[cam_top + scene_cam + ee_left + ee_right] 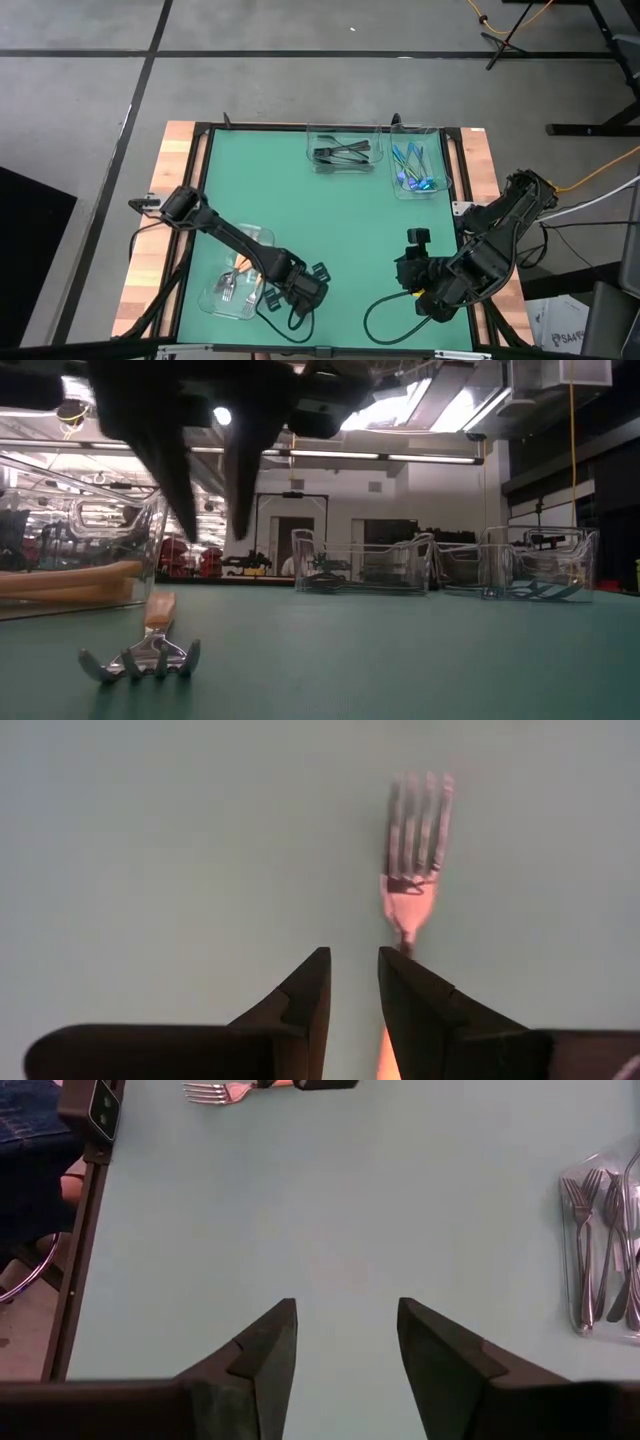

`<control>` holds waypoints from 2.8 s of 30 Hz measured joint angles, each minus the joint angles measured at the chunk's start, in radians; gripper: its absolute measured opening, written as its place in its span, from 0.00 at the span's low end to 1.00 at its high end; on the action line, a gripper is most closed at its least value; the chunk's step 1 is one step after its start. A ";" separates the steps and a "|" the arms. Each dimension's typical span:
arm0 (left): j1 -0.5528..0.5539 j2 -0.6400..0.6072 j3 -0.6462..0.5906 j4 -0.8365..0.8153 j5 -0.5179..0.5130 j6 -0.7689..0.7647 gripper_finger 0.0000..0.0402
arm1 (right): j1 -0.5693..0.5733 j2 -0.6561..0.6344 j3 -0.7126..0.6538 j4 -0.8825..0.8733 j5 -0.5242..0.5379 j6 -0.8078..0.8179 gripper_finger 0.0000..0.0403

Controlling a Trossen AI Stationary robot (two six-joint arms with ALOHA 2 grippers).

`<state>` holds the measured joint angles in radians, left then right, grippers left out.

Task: Sort silverware by color (type)
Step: Put the orange fork into the bottom transparent bin

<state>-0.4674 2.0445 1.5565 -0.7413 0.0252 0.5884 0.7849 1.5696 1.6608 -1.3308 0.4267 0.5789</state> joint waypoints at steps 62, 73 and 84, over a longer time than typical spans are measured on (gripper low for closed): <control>-0.004 -0.002 -0.163 0.094 -0.020 0.018 0.20 | 0.000 0.000 0.000 0.005 0.000 0.000 0.41; 0.009 0.015 -0.163 0.101 0.020 0.030 0.20 | 0.000 0.000 0.000 0.005 0.000 0.000 0.41; 0.008 0.011 -0.163 0.102 0.004 0.151 0.06 | 0.000 0.000 0.000 0.003 0.000 0.000 0.41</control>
<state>-0.4593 2.0554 1.3931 -0.6390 0.0292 0.7393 0.7852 1.5696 1.6608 -1.3277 0.4263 0.5789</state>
